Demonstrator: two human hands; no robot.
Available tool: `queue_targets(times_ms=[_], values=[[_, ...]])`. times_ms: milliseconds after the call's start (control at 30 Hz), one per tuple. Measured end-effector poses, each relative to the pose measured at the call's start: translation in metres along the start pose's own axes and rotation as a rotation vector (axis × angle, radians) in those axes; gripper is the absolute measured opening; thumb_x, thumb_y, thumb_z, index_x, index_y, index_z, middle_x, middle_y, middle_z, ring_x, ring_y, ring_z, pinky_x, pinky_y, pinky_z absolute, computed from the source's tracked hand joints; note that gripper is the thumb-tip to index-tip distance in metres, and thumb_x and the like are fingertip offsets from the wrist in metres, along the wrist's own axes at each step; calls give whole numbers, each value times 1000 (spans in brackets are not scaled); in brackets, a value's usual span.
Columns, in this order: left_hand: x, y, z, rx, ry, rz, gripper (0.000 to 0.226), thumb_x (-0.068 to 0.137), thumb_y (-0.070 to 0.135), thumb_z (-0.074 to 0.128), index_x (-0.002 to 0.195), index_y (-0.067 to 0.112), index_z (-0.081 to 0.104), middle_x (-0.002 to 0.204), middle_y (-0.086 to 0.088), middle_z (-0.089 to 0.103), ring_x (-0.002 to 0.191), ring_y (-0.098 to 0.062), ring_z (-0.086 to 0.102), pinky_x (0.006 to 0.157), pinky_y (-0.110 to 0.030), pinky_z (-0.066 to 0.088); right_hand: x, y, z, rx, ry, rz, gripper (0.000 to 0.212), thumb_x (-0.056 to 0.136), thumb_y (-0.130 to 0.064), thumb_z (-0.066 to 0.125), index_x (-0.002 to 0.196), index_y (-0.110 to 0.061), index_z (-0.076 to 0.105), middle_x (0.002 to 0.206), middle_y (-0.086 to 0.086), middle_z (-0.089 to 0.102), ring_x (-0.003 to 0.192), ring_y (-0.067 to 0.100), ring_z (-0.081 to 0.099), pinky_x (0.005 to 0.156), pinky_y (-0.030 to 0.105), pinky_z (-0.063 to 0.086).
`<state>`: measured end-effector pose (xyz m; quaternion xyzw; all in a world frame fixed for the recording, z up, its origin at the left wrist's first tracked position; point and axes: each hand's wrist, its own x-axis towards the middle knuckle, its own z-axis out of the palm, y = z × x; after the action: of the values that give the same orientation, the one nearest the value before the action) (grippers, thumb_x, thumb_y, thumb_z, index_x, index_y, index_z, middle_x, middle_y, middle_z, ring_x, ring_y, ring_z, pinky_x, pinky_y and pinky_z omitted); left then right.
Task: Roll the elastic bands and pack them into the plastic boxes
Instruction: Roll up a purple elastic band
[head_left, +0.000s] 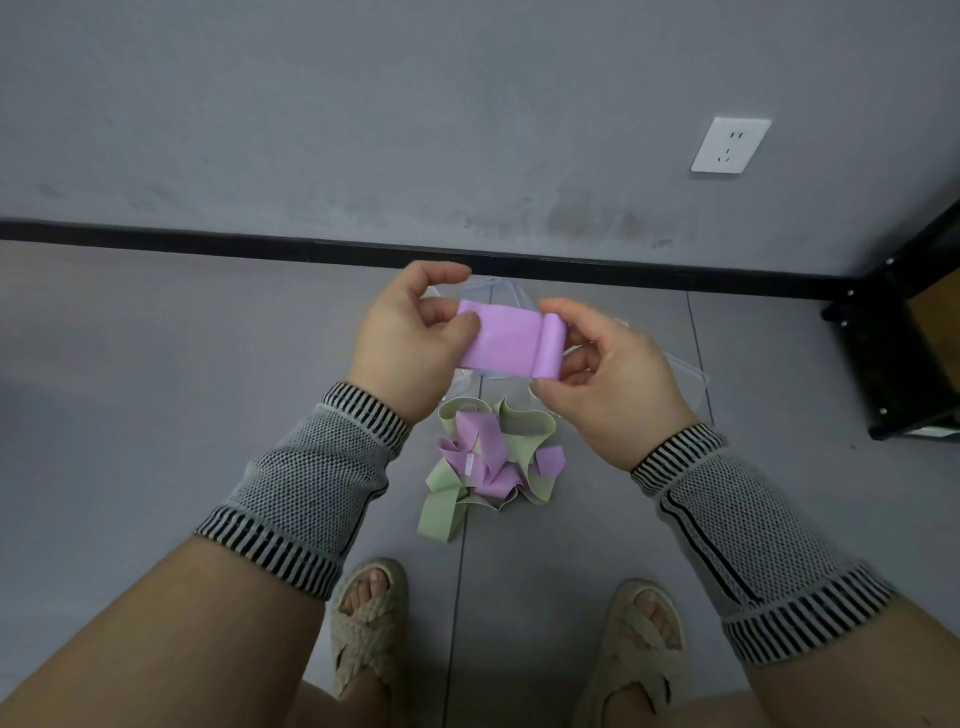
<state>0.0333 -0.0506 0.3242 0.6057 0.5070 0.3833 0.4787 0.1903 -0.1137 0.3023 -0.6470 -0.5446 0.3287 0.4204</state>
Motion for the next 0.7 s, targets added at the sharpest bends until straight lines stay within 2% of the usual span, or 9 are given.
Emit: queue_targets(times_ms=[67,200,300,367,400,500,600,700], values=[[-1,0,4,-21,-37,-51,33,85,-5,47,106,20,55,77,0,67,53,-7,50,45,-17,39,-1,1,0,-11,-3,-10,61,74,-2,71,127,-26,55,98,-3,63,76,12,66,78,32,57],[-1,2,8,-34,-47,-108,32,87,-2,39,96,23,58,82,-4,68,59,-10,49,50,-22,38,0,0,4,17,-46,-44,62,73,2,69,125,-28,56,105,2,62,74,13,64,75,30,55],[-2,4,8,-30,-8,-99,16,91,14,46,95,18,61,66,10,64,54,-1,49,51,-19,38,-1,-1,7,54,-82,-60,64,73,4,69,127,-27,55,107,3,60,74,14,63,73,26,53],[-3,5,9,-42,-50,-87,22,90,35,57,98,15,59,71,6,63,58,0,52,55,-18,41,-1,-1,8,61,-92,-72,64,73,4,68,128,-27,55,108,3,61,77,16,65,74,29,55],[-4,6,9,-20,-90,-70,25,86,36,63,99,16,57,72,3,63,58,-1,53,55,-17,43,-2,-1,8,65,-92,-78,64,73,3,68,128,-27,55,109,3,61,78,17,66,75,30,55],[-5,4,9,68,-147,-13,34,78,22,74,104,21,54,73,-6,64,63,-10,55,62,-23,48,-2,-1,7,76,-88,-83,62,75,3,67,128,-26,55,109,5,63,81,20,67,76,31,56],[-6,5,9,58,-122,30,35,76,17,75,105,23,56,72,-2,65,63,-9,56,63,-21,50,-3,-2,7,70,-77,-93,61,75,2,66,128,-26,55,108,6,63,82,21,66,77,34,57],[-6,5,9,25,-112,40,39,75,14,76,108,21,56,81,-7,69,69,-11,61,66,-23,53,-3,-4,7,57,-61,-117,60,76,2,65,127,-27,55,109,4,61,81,20,65,77,35,57]])
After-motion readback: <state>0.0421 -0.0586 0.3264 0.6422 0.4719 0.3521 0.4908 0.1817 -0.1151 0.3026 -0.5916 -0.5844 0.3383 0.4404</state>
